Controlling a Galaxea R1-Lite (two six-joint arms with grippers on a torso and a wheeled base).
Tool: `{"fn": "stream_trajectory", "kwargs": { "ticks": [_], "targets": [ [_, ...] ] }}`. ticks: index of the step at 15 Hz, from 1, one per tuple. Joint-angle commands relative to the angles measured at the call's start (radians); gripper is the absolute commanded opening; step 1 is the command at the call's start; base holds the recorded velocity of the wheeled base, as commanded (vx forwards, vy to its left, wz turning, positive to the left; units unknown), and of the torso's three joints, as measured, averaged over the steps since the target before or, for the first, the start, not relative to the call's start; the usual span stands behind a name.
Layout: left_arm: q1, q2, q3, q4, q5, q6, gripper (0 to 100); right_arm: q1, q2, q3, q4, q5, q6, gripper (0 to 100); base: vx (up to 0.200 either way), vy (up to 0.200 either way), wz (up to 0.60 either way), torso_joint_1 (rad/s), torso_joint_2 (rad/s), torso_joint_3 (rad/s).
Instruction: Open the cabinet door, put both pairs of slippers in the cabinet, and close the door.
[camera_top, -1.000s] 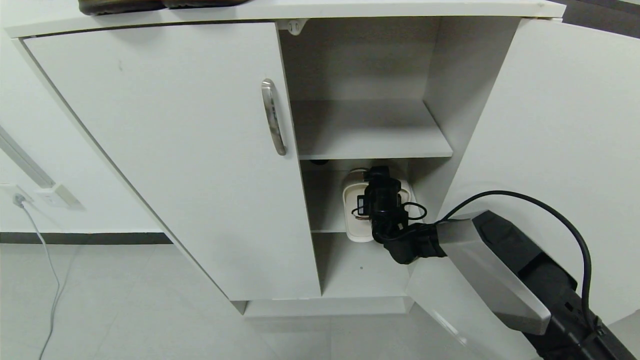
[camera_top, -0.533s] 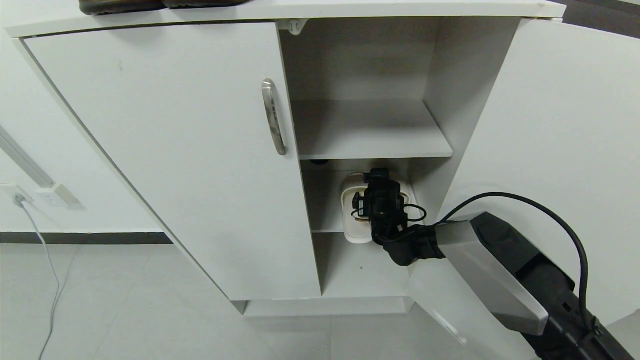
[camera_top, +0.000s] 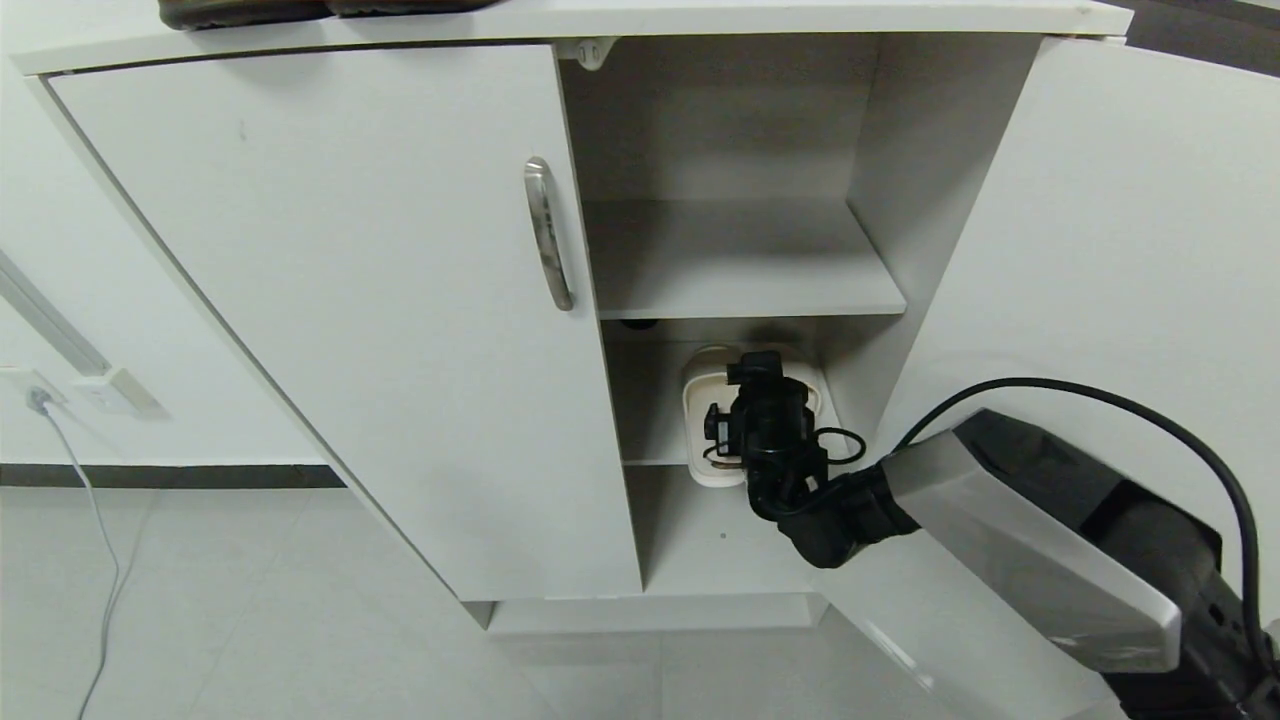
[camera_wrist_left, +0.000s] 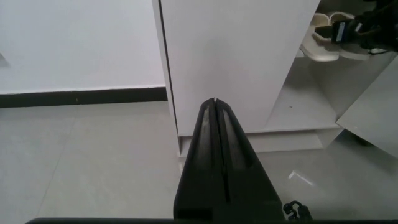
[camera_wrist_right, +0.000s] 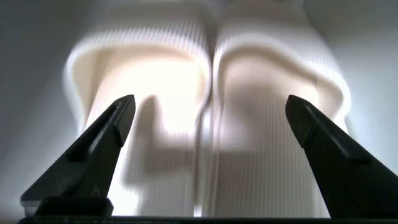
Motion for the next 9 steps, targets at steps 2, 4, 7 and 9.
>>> {"fn": "stream_trajectory", "kwargs": {
  "ticks": [2, 4, 7, 9],
  "targets": [
    [0.000, 0.002, 0.000, 0.000, -0.001, 0.000, 0, 0.055, -0.217, 0.298, -0.100, 0.000, 0.000, 100, 0.000, 0.000, 0.00, 0.000, 0.00, 0.000],
    [0.000, 0.002, 0.000, 0.000, -0.001, 0.002, 0, 0.081, -0.298, 0.444, -0.153, 0.000, 0.006, 100, 0.000, 0.000, 0.00, 0.000, 0.00, 0.000],
    [0.000, 0.002, 0.000, 0.001, -0.002, 0.002, 0, 0.143, -0.418, 0.688, -0.273, 0.003, 0.031, 100, 0.000, 0.000, 0.00, 0.000, 0.00, 0.000],
    [0.000, 0.002, 0.000, 0.001, -0.002, 0.002, 0, 0.173, -0.471, 0.783, -0.313, 0.005, 0.032, 100, 0.000, 0.000, 0.00, 0.000, 0.00, 0.000]
  ]
}}
